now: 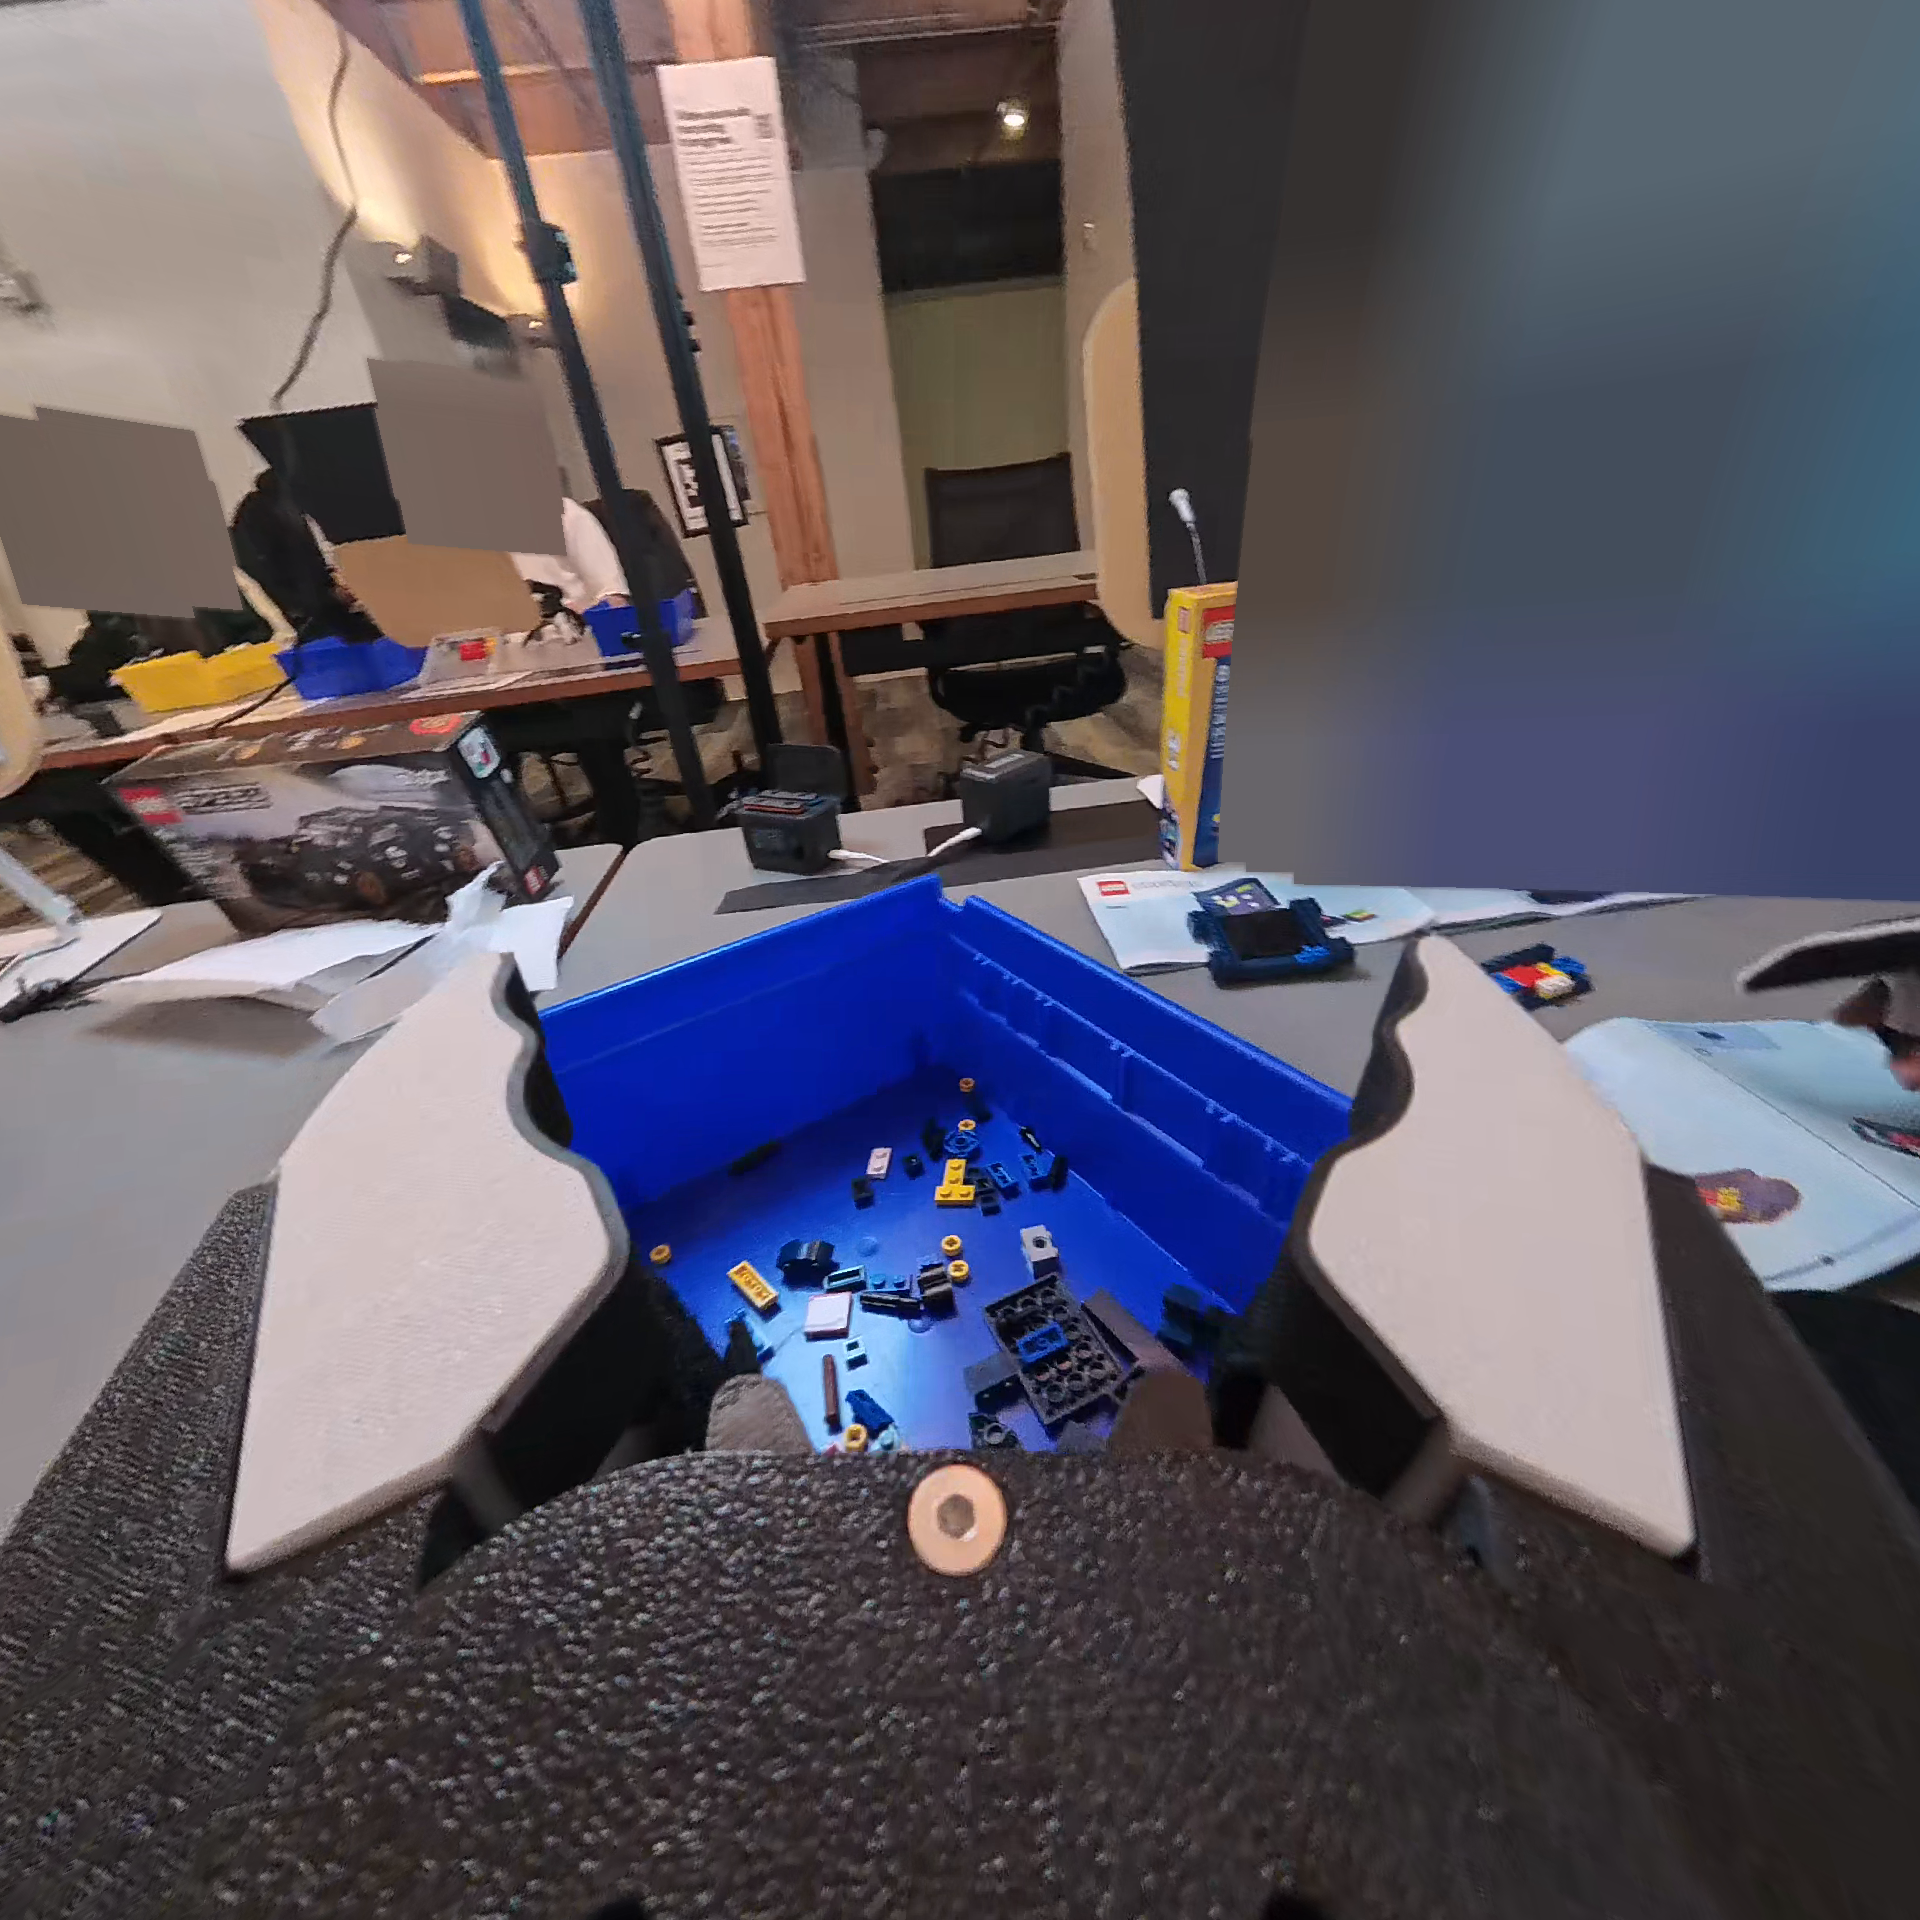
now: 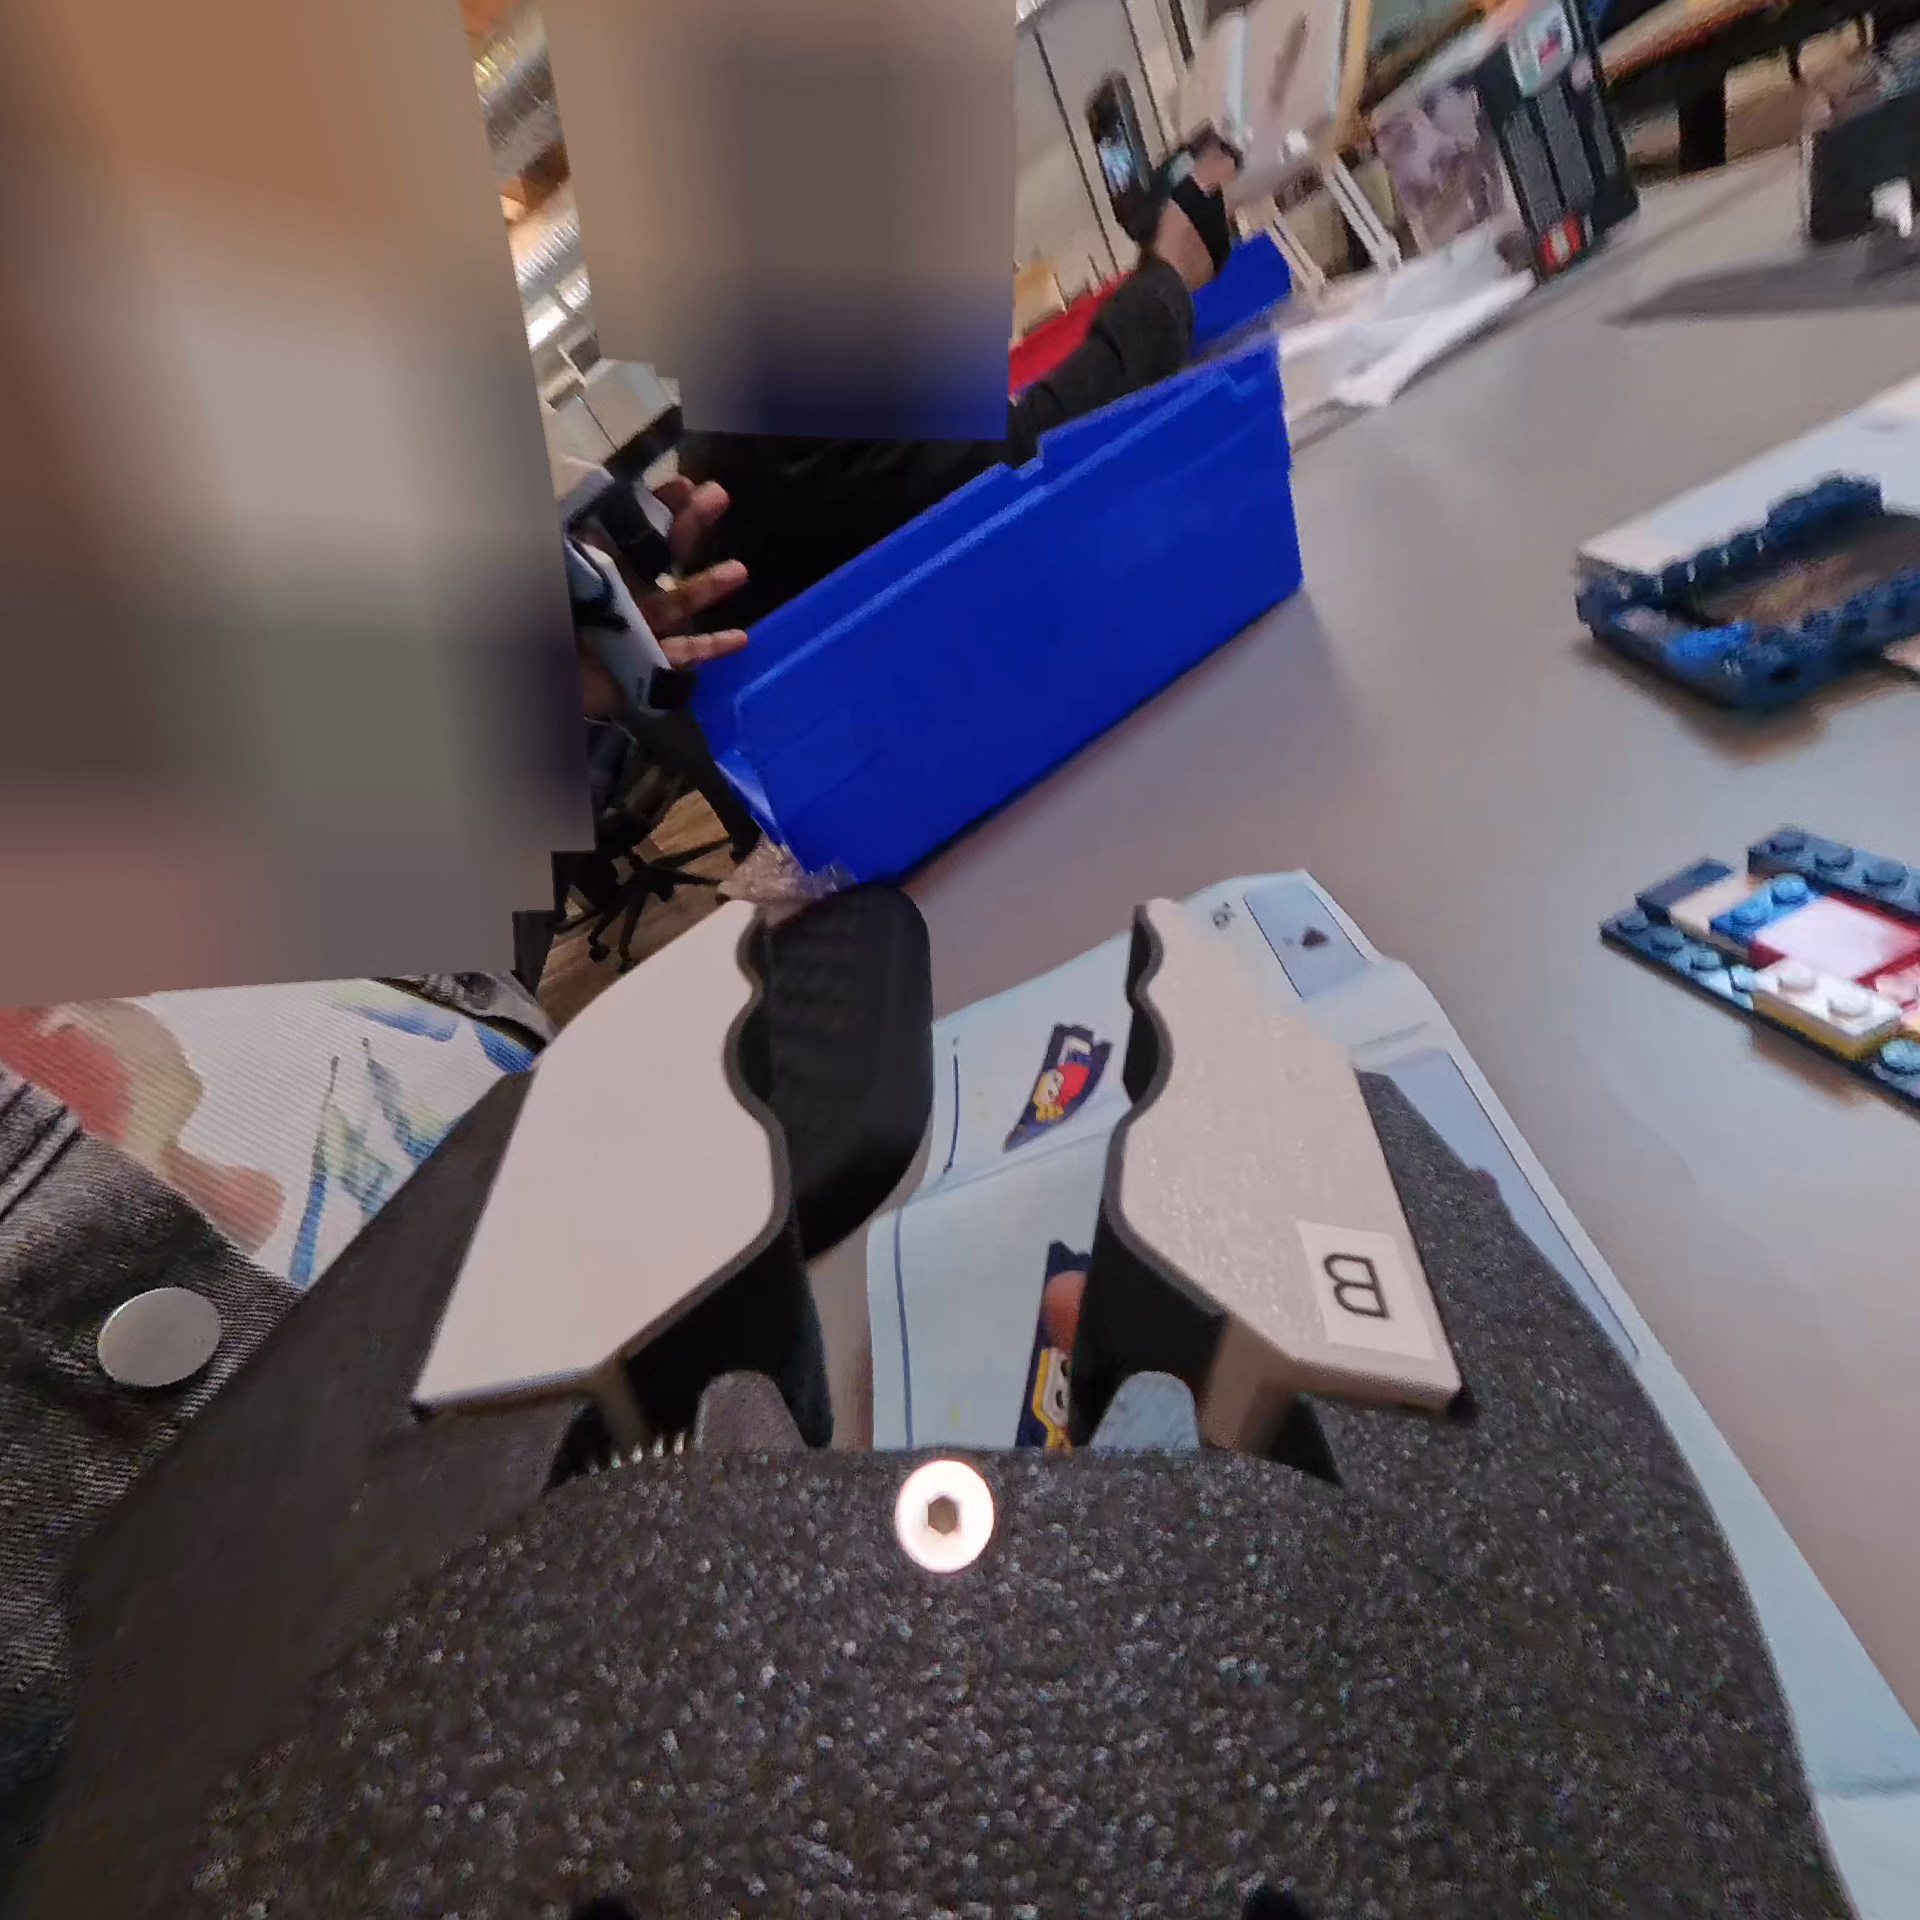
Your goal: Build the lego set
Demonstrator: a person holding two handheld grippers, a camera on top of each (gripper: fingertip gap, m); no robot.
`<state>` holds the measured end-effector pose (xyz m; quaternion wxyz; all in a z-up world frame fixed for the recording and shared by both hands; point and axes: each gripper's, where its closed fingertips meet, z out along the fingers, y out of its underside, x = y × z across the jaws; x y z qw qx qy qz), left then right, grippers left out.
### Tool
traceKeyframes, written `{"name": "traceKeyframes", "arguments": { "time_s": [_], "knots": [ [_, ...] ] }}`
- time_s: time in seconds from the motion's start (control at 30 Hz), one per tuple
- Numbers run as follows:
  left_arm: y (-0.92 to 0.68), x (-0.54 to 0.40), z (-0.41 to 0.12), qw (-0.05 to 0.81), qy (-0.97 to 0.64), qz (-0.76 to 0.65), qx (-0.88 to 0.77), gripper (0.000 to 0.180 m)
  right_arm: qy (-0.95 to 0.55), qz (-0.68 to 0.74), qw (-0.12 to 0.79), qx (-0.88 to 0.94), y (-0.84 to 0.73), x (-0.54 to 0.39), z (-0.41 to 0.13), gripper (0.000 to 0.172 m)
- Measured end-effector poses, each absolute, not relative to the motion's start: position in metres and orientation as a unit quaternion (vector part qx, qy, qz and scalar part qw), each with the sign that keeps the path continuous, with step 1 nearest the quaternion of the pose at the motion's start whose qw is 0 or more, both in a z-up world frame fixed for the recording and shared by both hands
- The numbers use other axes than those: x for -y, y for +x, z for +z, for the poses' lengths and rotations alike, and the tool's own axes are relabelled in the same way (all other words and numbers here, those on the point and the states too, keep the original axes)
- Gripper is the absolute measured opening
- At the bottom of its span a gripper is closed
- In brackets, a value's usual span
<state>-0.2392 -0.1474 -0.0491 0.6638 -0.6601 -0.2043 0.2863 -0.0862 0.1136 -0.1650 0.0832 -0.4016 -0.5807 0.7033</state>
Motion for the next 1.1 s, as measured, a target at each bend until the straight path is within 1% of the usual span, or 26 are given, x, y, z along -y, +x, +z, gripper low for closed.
{"name": "traceKeyframes", "arguments": {
  "time_s": [0.1,0.17,0.23,0.27,0.37,0.53,0.83,1.1],
  "knots": [
    [-0.229,0.140,-0.044,0.673,-0.663,0.280,0.173,0.146,-0.354,0.738,0.139,0.557,-0.085,-0.113,-0.145,0.092],
    [-0.219,0.137,-0.036,0.687,-0.655,0.280,0.143,0.146,-0.315,0.769,0.201,0.519,-0.083,-0.116,-0.127,0.121],
    [-0.210,0.136,-0.027,0.703,-0.645,0.275,0.120,0.145,-0.281,0.790,0.261,0.479,-0.079,-0.122,-0.109,0.144],
    [-0.206,0.136,-0.024,0.707,-0.642,0.275,0.113,0.144,-0.267,0.794,0.274,0.472,-0.076,-0.123,-0.103,0.147],
    [-0.203,0.136,-0.025,0.698,-0.651,0.281,0.103,0.146,-0.247,0.801,0.278,0.469,-0.071,-0.122,-0.097,0.147],
    [-0.211,0.135,-0.044,0.647,-0.694,0.297,0.105,0.147,-0.244,0.796,0.270,0.483,-0.071,-0.116,-0.102,0.147],
    [-0.199,0.120,-0.097,0.546,-0.797,0.252,0.052,0.146,-0.230,0.800,0.272,0.483,-0.068,-0.113,-0.099,0.147],
    [-0.198,0.123,-0.101,0.540,-0.802,0.249,0.053,0.148,-0.221,0.804,0.281,0.476,-0.065,-0.114,-0.095,0.147]
  ]
}}
